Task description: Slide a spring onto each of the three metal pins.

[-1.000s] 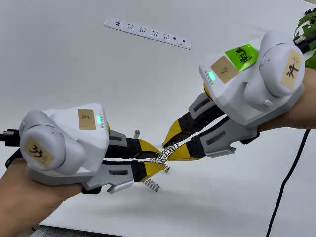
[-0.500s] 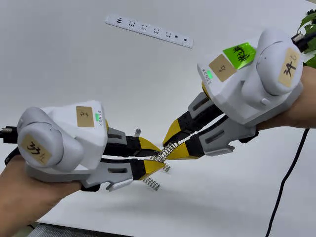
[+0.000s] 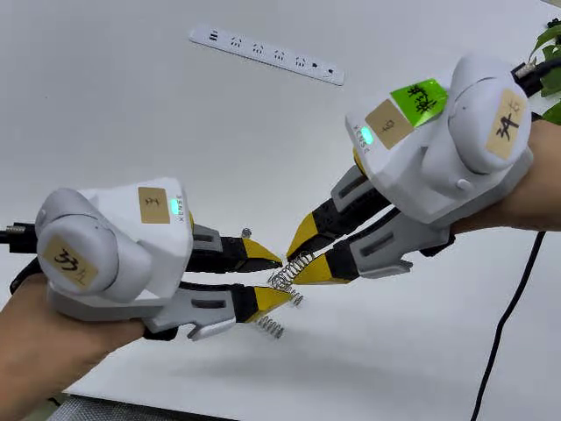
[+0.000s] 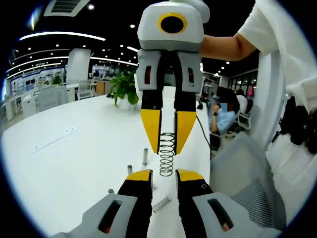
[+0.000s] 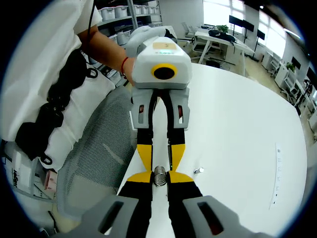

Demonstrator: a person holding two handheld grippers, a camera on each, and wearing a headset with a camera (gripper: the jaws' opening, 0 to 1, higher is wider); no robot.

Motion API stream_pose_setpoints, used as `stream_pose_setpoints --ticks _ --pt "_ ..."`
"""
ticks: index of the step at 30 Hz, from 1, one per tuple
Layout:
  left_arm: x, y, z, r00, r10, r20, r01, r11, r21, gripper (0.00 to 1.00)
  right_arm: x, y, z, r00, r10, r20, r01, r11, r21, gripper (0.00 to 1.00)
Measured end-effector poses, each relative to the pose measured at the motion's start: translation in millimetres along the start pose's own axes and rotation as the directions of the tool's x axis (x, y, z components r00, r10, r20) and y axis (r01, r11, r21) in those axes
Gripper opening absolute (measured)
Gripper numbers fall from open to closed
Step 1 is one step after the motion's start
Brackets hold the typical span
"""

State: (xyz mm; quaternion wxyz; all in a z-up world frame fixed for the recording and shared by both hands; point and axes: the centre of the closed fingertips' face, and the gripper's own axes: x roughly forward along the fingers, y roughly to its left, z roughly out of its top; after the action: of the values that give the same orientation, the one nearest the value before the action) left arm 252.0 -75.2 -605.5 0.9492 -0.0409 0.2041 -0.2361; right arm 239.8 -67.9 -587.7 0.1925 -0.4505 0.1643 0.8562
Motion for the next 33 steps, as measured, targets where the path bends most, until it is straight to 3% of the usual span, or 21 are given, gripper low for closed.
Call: stream_pose_setpoints --ticks 12,20,26,33 --pt "-24.5 18.4 -21.3 0.9943 0.100 -0.036 -0.101 0.995 -0.026 0.34 -3.3 -26.8 1.6 0.9969 -0.076 -0.022 0.076 0.997 0.011 0.12" --pt "-37.9 33.5 -37.2 0.9851 0.161 -0.060 -0.163 0.986 -0.031 0.47 5.0 -63.9 -2.1 0.9852 -0.158 -0.066 0.161 0.986 0.043 0.12" --pt "-41.1 40.0 -43.6 0.9804 0.183 -0.074 -0.186 0.982 -0.039 0.55 18.9 -82.2 -7.3 0.9794 -0.176 -0.098 0.182 0.982 0.048 0.12" --pt "-40.9 44.5 -47.7 0.9760 0.206 -0.071 -0.210 0.976 -0.059 0.68 39.2 -89.7 -16.0 0.9750 -0.162 -0.152 0.166 0.986 0.016 0.12"
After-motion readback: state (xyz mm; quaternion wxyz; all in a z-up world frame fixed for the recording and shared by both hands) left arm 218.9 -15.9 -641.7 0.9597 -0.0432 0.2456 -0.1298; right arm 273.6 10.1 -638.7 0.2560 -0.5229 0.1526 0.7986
